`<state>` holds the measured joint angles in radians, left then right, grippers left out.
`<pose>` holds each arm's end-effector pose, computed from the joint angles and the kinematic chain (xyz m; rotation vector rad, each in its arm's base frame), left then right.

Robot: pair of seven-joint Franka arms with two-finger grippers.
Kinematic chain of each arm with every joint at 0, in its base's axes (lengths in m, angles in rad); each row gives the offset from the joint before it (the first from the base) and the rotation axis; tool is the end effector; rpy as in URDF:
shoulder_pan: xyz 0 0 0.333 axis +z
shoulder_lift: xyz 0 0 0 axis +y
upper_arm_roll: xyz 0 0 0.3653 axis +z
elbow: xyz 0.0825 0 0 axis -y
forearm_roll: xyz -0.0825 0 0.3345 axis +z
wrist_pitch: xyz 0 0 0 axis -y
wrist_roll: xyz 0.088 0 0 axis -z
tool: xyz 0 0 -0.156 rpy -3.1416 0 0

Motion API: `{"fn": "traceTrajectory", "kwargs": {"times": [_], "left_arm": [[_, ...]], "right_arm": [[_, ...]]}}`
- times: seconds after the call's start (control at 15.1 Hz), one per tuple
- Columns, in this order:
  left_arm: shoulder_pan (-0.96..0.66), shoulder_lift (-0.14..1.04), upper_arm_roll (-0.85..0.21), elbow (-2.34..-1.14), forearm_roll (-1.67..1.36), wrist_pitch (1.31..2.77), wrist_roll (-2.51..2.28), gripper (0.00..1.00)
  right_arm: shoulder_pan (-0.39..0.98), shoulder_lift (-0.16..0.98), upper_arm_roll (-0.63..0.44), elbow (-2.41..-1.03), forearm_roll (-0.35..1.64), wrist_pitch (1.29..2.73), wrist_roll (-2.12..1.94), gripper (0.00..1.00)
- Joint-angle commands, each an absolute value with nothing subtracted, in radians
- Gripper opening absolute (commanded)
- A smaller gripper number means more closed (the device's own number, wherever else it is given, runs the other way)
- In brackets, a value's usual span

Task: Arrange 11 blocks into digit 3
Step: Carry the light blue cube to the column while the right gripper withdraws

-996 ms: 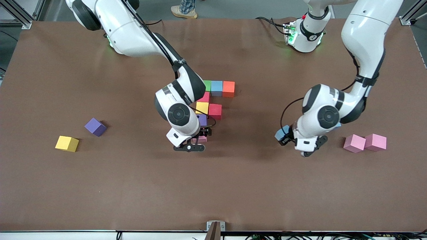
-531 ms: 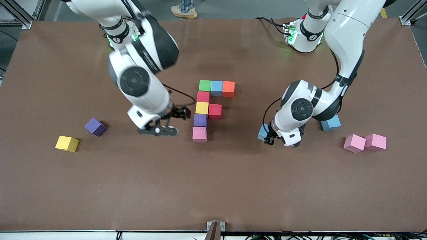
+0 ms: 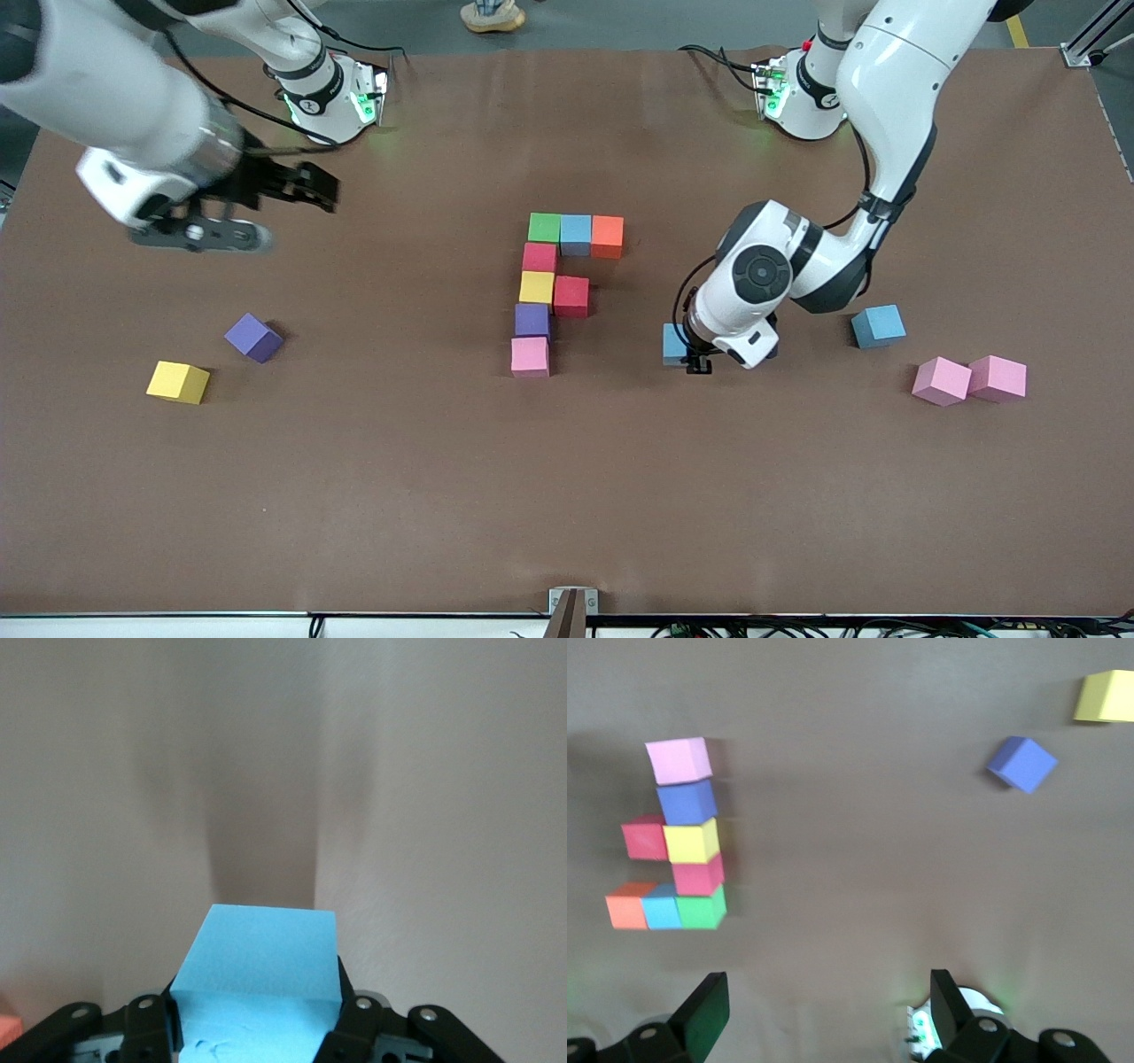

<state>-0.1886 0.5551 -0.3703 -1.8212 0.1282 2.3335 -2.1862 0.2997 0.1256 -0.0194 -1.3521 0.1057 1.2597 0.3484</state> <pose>0.5551 -0.3134 0.2760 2.1852 2.2254 -0.1527 0.4800 0.1583 0.6279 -3.0897 0.0724 0.3703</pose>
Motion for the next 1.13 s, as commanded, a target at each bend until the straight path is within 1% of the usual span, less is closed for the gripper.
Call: {"fn": "traceTrajectory", "kwargs": {"times": [0.0, 0.2, 0.27, 0.4, 0.53, 0.66, 0.8, 0.93, 1.06], "left_arm": [[-0.253, 0.569, -0.356, -1.821, 0.13, 2.347, -2.267, 0.15], [-0.297, 0.569, -0.357, -1.854, 0.167, 2.388, -2.348, 0.15], [-0.307, 0.571, -0.357, -1.859, 0.201, 2.39, -2.361, 0.15], [-0.33, 0.571, -0.359, -1.888, 0.258, 2.446, -2.385, 0.15], [-0.334, 0.572, -0.359, -1.894, 0.262, 2.456, -2.391, 0.15], [-0.333, 0.571, -0.364, -1.899, 0.268, 2.468, -2.39, 0.15], [-0.333, 0.568, -0.365, -1.94, 0.268, 2.529, -2.376, 0.15], [-0.327, 0.563, -0.367, -1.988, 0.276, 2.615, -2.343, 0.15], [-0.33, 0.571, -0.367, -1.997, 0.276, 2.625, -2.322, 0.15]], "right_arm": [[0.175, -0.003, -0.005, -1.495, 0.117, 1.273, 0.191, 1.0], [0.06, -0.051, -0.005, -1.532, 0.109, 1.272, 0.027, 1.0], [0.032, -0.054, -0.006, -1.532, 0.106, 1.272, 0.003, 1.0], [-0.009, -0.055, -0.005, -1.528, 0.091, 1.273, -0.029, 1.0], [-0.014, -0.051, -0.005, -1.52, 0.06, 1.284, -0.044, 1.0], [-0.017, -0.048, -0.006, -1.508, 0.06, 1.327, -0.044, 1.0], [-0.018, -0.046, -0.006, -1.506, 0.06, 1.367, -0.044, 1.0], [-0.018, -0.043, -0.005, -1.491, 0.051, 1.368, -0.045, 1.0], [-0.02, -0.034, -0.005, -1.47, 0.06, 1.377, -0.038, 1.0]]}}
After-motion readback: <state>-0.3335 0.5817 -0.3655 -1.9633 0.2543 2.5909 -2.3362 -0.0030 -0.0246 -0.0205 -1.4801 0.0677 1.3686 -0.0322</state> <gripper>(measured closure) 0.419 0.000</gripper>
